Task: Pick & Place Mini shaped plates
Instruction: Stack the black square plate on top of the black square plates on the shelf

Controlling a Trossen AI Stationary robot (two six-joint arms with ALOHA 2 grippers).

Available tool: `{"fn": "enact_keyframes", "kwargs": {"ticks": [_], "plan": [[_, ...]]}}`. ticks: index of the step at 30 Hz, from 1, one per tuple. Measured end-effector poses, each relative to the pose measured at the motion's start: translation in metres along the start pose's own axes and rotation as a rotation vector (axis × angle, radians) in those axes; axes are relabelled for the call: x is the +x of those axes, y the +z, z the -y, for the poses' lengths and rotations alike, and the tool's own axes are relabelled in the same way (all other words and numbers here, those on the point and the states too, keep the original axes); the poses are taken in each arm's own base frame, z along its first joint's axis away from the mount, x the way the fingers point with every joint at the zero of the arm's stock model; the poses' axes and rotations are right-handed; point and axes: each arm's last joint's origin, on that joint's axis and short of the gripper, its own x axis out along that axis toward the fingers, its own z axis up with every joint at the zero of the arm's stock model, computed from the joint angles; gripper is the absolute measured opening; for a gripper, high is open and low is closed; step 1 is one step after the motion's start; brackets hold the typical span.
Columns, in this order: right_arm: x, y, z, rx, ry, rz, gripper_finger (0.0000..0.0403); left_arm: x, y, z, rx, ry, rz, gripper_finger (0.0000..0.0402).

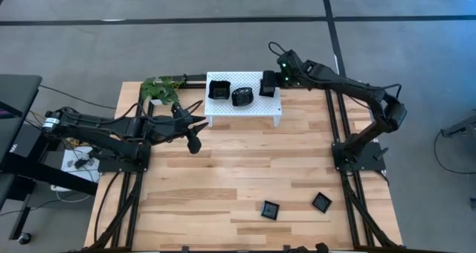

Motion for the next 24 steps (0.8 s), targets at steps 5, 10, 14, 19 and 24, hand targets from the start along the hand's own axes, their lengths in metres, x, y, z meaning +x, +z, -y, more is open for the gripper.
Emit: {"fn": "enact_keyframes", "kwargs": {"ticks": [5,10,14,19,24], "plan": [[-0.0007,-0.0037,-0.0037,-0.003,0.007,-0.005,0.0055,0.0000,0.0000,0.0000,0.000,0.000,0.000,0.0099],[-0.0009,-0.0043,-0.0043,0.003,-0.002,0.004,0.0082,0.0000,0.0000,0.0000,0.000,0.000,0.000,0.0099],[-0.0008,-0.0042,-0.0042,0.003,-0.004,0.007,0.0090,0.0000,0.0000,0.0000,0.000,0.000,0.000,0.0099],[-0.0008,-0.0039,-0.0041,-0.079,-0.010,0.013,0.0091,0.0000,0.0000,-0.0001,0.000,0.000,0.000,0.0099],[-0.0013,-0.0025,-0.0037,-0.164,-0.084,0.086,0.0083,0.0000,-0.0001,0.0000,0.000,0.000,0.000,0.0099]]}}
